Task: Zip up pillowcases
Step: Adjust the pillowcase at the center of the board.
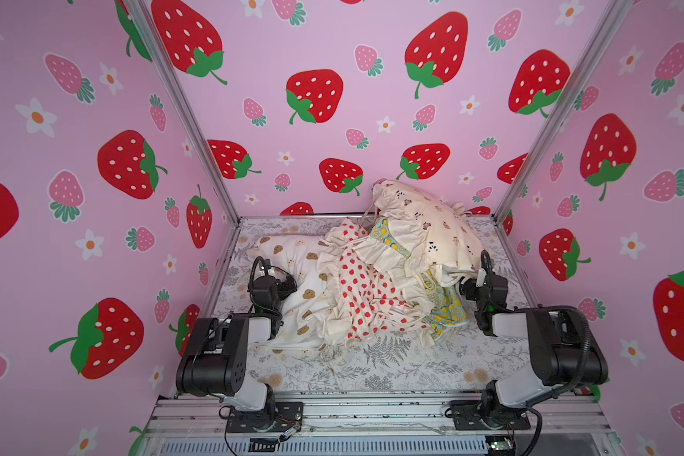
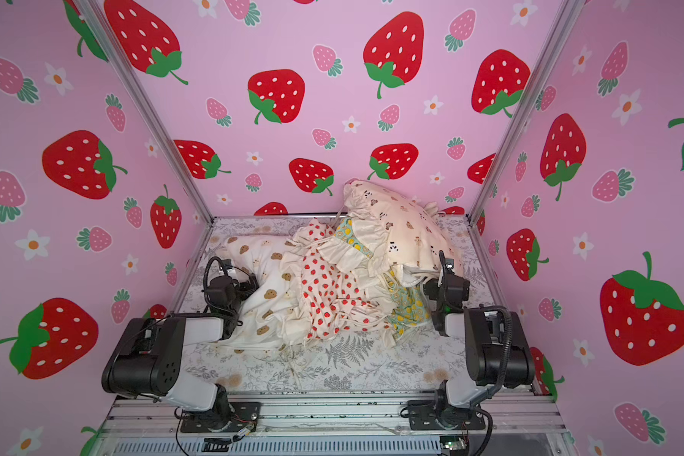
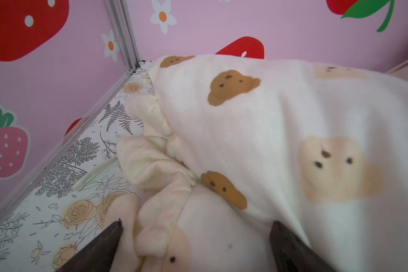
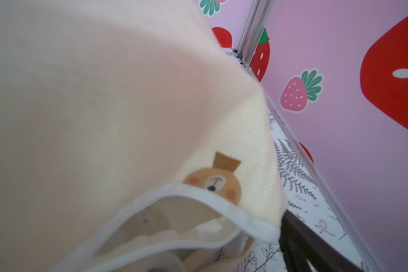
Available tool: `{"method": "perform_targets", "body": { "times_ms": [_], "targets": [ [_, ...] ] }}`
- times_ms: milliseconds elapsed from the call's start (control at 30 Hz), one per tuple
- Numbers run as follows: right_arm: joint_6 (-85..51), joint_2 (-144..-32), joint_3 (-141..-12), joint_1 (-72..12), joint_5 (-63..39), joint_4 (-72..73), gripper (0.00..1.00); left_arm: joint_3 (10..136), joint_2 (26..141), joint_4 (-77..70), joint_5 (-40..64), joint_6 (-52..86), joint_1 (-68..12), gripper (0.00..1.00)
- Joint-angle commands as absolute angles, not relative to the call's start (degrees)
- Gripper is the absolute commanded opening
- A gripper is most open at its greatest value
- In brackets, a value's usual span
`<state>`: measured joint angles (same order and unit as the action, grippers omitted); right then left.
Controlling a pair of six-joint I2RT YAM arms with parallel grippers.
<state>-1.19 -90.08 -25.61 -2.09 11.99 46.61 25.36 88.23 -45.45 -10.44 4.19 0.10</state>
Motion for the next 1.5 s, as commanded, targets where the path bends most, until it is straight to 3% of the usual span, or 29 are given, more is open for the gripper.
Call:
{"method": "perform_targets", "body": {
  "times_ms": [0, 1100, 1467],
  "targets": [
    [-0.3, -90.1, -25.2, -1.9, 12.3, 47.0, 0.99, 25.8, 88.5, -44.4, -8.9, 3.3, -0.4, 0.99],
    [-0.2, -88.5, -24.3, -2.3, 12.9, 48.0, 1.00, 25.5, 86.9, -44.0, -9.1, 3.5, -0.4, 0.99],
    [-9.0, -64.6, -30.6, -2.1, 13.6, 12.1, 1.00, 24.8, 63.7, -22.9, -11.5, 6.9, -0.2, 0.99]
  ]
}}
